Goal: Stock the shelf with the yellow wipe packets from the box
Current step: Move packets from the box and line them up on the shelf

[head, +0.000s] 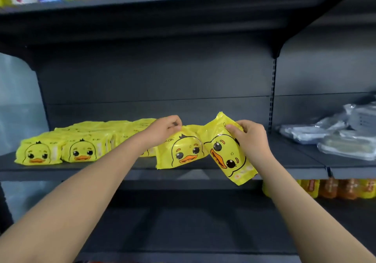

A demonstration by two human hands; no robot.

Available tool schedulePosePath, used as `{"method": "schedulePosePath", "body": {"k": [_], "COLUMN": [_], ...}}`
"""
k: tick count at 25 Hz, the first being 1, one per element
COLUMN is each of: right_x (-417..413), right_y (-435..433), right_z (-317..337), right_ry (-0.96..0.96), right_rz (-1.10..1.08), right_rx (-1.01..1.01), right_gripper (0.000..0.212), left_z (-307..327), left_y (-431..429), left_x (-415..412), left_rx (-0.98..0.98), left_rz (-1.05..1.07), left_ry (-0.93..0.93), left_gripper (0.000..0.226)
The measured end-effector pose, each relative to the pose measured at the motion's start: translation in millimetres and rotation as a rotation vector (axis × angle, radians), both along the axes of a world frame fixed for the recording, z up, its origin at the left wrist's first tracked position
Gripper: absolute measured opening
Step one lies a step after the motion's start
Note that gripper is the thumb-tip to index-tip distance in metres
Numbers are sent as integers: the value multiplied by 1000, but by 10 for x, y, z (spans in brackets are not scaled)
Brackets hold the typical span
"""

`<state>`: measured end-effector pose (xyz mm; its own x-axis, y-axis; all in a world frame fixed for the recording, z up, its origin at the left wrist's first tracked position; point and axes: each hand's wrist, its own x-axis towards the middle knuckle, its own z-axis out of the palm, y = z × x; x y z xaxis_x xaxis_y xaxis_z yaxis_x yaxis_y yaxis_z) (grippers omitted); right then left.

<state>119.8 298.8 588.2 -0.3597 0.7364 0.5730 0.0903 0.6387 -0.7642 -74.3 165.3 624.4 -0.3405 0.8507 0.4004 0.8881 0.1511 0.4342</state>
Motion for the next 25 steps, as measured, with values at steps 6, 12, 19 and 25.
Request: {"method": "schedulePosePath", "body": {"k": [6,12,19,25], "right_x": [-1011,-1867,-2531,-2740], "right_y": [757,1427,1805,1925], "right_z": [79,49,-49,-57], "right_ry": [-57,-177,-342,-366], "right_rz": [-59,-92,-41,-26], "right_rx": [7,44,63,67], "right_gripper": [13,22,29,25], "left_z": [141,85,-126,-157], "left_y": [1234,2101,2674,2848], "left_x": [-1065,-1973,-2587,-2673], "left_rx": [-132,-245,-376,-339], "left_rz": [-87,-95,-59,2], "left_ry": [51,91,256,377], "left_gripper": [8,7,9,12]}}
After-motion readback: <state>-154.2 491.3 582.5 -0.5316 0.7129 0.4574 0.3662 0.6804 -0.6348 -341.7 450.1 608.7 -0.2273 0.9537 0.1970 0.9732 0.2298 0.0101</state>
